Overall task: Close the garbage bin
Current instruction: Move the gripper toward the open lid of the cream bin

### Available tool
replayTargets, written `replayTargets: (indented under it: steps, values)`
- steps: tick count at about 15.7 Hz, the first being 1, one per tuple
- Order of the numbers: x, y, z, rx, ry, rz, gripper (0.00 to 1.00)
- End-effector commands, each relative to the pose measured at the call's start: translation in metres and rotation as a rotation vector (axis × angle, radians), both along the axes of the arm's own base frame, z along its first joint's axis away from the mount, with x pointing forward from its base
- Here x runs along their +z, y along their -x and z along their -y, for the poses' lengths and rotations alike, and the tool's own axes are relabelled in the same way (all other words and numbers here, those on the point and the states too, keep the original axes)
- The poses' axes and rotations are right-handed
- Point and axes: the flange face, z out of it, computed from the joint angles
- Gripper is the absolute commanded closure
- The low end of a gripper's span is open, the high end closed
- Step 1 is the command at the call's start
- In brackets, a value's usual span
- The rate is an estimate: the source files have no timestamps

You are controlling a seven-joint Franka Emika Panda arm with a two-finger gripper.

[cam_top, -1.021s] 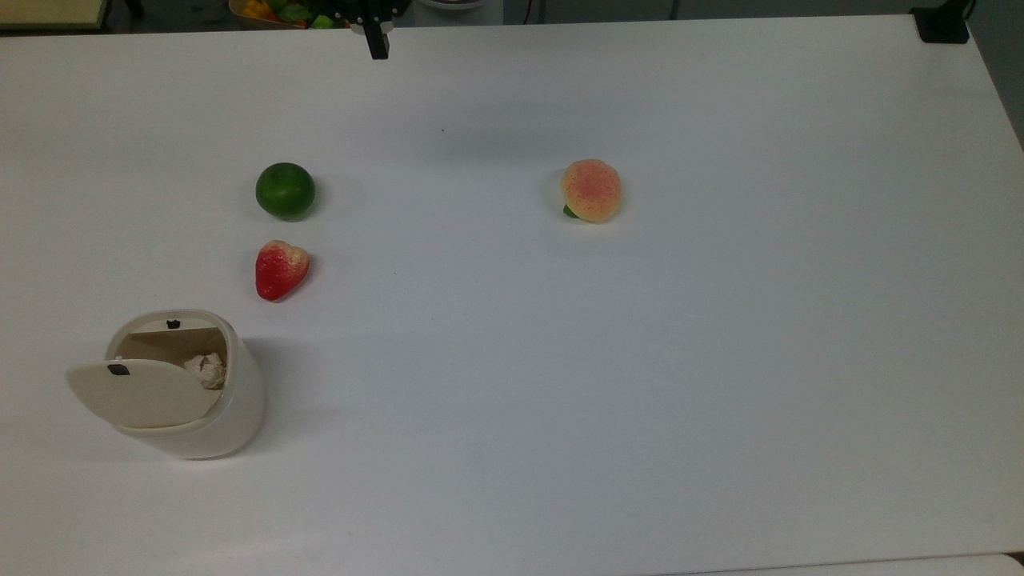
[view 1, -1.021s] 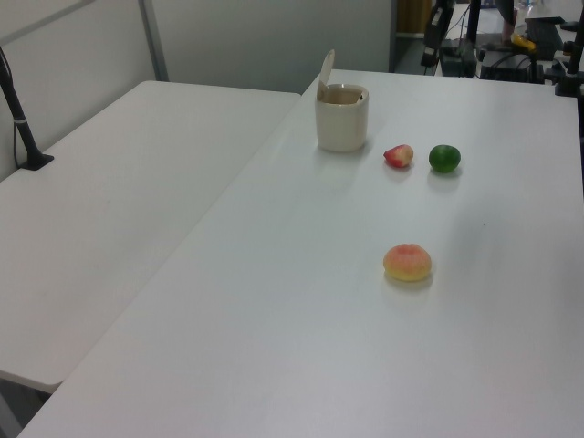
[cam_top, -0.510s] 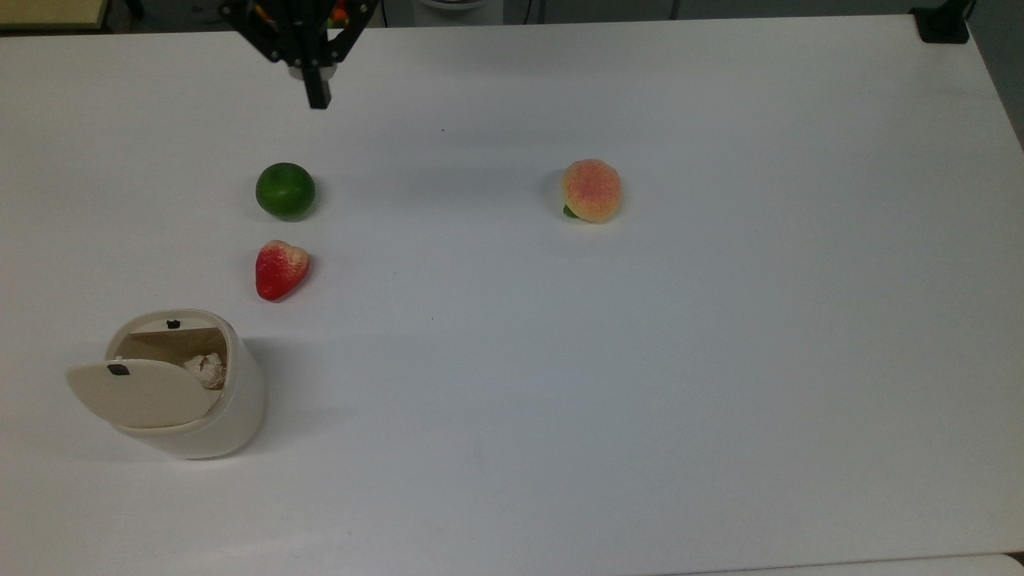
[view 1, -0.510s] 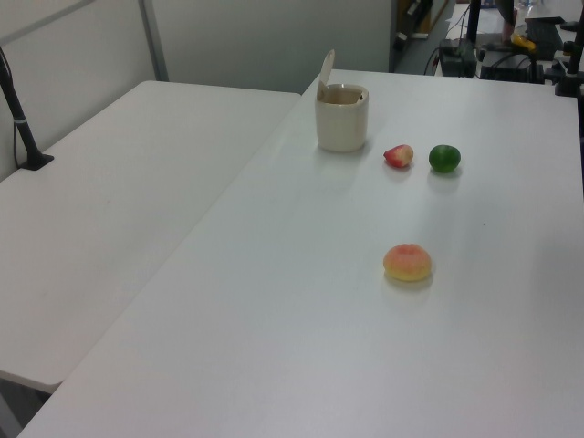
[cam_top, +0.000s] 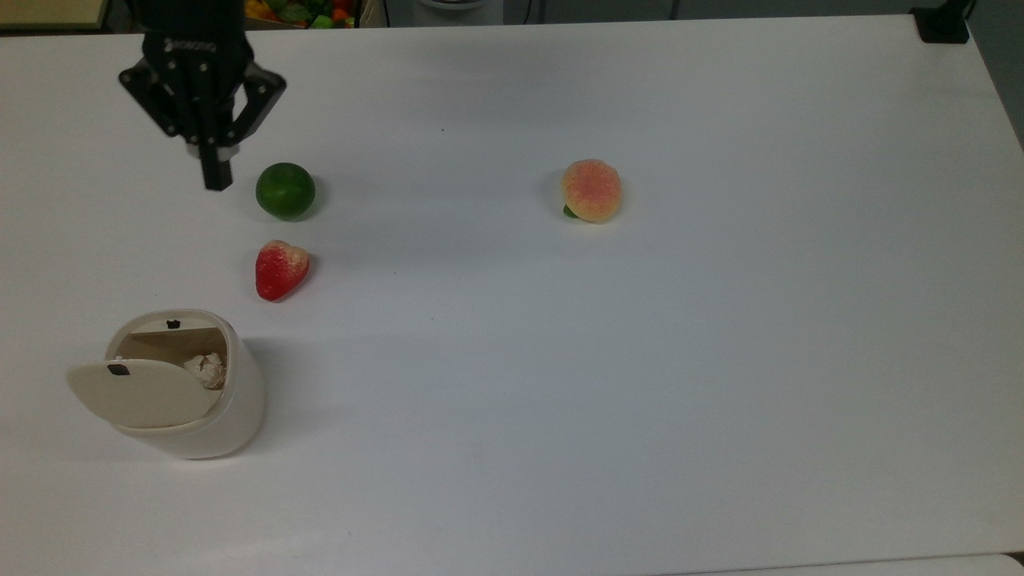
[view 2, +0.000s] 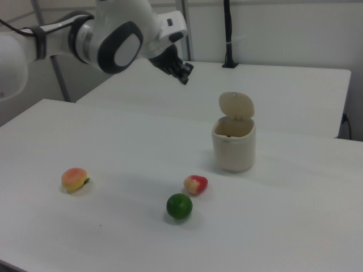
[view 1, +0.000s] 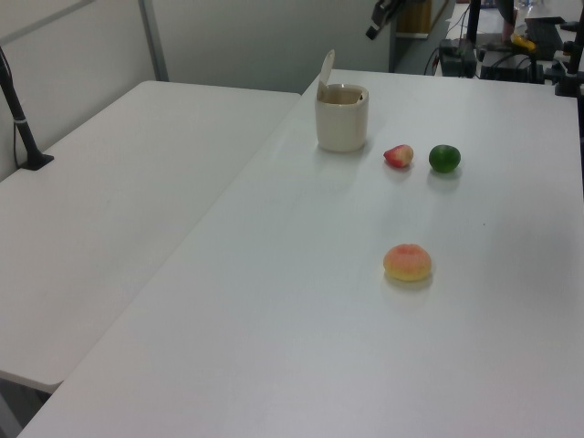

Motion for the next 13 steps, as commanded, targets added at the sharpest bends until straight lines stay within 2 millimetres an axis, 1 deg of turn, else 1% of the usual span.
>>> replayTargets:
  steps: [1,3,5,6,7,8,10,13]
  values:
    - [-0.001,-0.035,0.014,-0.038,0.002,0.092,1.00]
    - [-0.008,-0.047,0.019,-0.050,0.014,0.133,1.00]
    - [-0.014,-0.054,0.024,-0.064,0.032,0.205,1.00]
    - [-0.023,-0.058,0.032,-0.081,0.037,0.233,1.00]
    - [-0.033,-0.064,0.034,-0.091,0.039,0.256,1.00]
    - [-0.038,-0.068,0.036,-0.097,0.042,0.281,1.00]
    - [-0.041,-0.070,0.038,-0.112,0.044,0.333,1.00]
    - [-0.059,-0.078,0.040,-0.130,0.047,0.383,1.00]
